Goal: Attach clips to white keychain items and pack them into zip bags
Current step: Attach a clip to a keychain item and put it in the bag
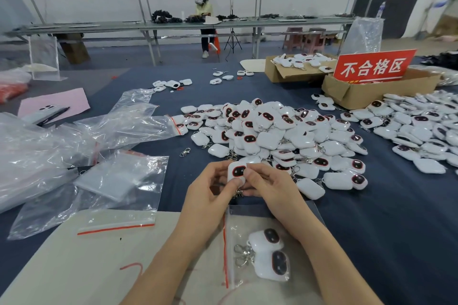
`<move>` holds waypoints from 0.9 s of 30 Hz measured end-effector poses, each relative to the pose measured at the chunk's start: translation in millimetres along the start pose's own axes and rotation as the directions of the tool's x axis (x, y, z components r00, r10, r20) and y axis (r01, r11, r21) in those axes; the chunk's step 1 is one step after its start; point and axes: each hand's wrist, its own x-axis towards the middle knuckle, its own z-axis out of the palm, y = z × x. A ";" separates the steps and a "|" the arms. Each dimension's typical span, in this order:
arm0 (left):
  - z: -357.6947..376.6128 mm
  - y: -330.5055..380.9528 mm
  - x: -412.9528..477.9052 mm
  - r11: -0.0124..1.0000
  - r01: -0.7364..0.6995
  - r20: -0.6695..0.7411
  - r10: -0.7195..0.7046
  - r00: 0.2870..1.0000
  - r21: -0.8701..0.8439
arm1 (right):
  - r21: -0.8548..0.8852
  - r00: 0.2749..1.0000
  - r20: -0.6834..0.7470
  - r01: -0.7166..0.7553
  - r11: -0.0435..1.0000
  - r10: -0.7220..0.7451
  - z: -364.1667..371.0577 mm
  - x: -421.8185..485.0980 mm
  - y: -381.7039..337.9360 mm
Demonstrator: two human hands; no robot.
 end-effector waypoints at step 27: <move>0.8 -5.3 -0.5 1.000 0.022 -0.040 -0.021 0.999 0.020 | 0.143 0.992 0.026 -0.128 0.981 0.126 10.0 -7.9 -8.3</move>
